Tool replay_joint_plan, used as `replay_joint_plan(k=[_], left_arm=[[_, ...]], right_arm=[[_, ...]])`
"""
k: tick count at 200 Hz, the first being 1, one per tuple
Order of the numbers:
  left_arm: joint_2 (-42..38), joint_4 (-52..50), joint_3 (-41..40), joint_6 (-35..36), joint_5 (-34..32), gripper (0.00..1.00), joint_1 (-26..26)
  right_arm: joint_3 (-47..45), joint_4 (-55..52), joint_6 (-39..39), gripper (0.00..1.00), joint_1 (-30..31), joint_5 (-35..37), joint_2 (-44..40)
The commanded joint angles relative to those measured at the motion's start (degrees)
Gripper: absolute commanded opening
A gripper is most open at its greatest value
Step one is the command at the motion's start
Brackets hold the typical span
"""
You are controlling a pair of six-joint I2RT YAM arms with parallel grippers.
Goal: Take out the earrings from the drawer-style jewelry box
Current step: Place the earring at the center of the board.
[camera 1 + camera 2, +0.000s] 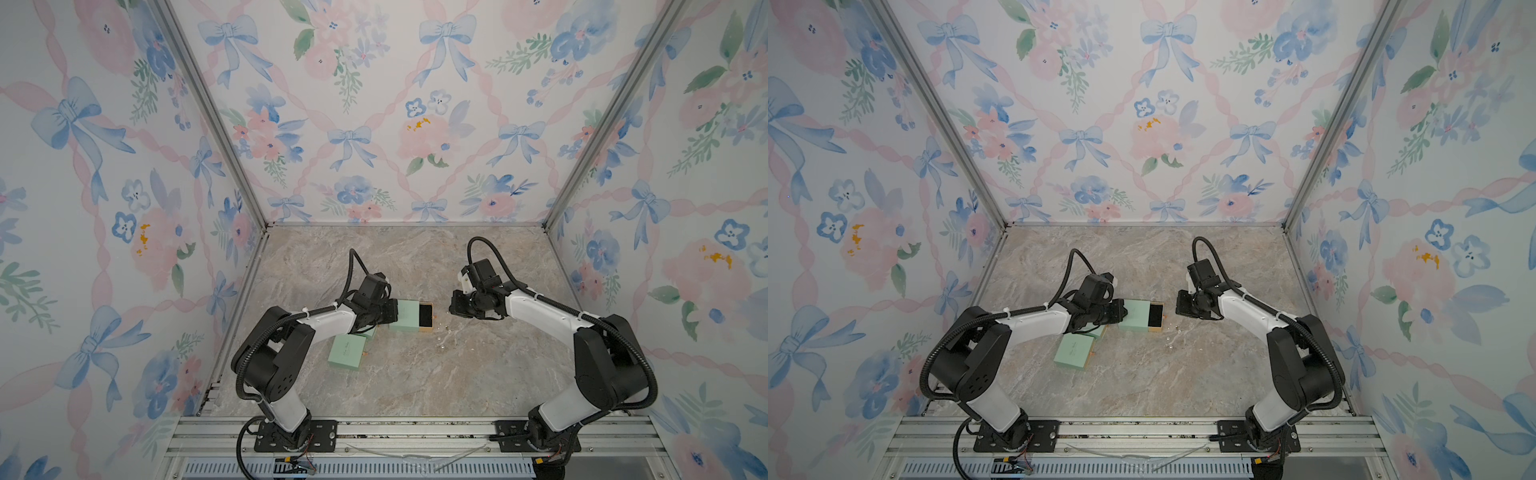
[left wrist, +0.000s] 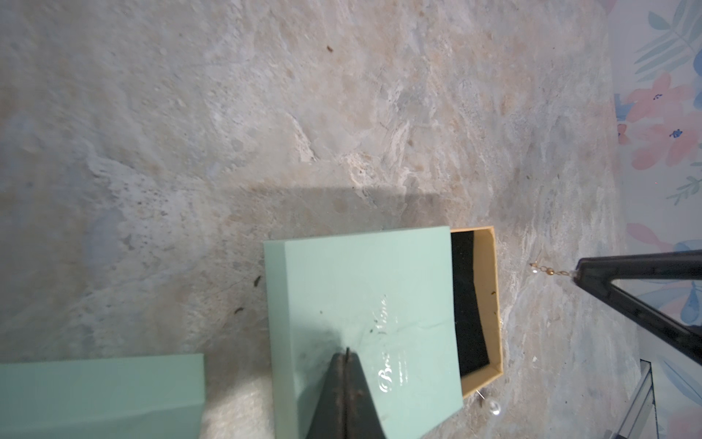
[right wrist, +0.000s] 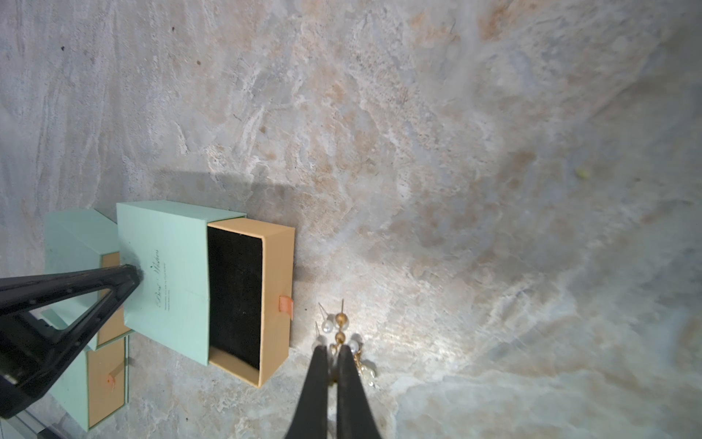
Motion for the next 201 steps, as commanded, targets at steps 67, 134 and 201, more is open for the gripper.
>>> replay_joint_plan(k=[67, 134, 201], left_arm=[[1.6, -5.7, -2.2, 0.7, -1.9, 0.0, 0.6], [1.7, -5.7, -2.1, 0.8, -1.8, 0.0, 0.6], [2.0, -5.7, -1.8, 0.8, -1.7, 0.0, 0.6]], right_arm=[[-2.2, 1.4, 0.4, 0.03, -0.6, 0.0, 2.9], [-2.6, 2.4, 0.6, 0.03, -0.5, -0.6, 5.7], [-2.7, 2.8, 0.7, 0.03, -0.5, -0.6, 7.5]])
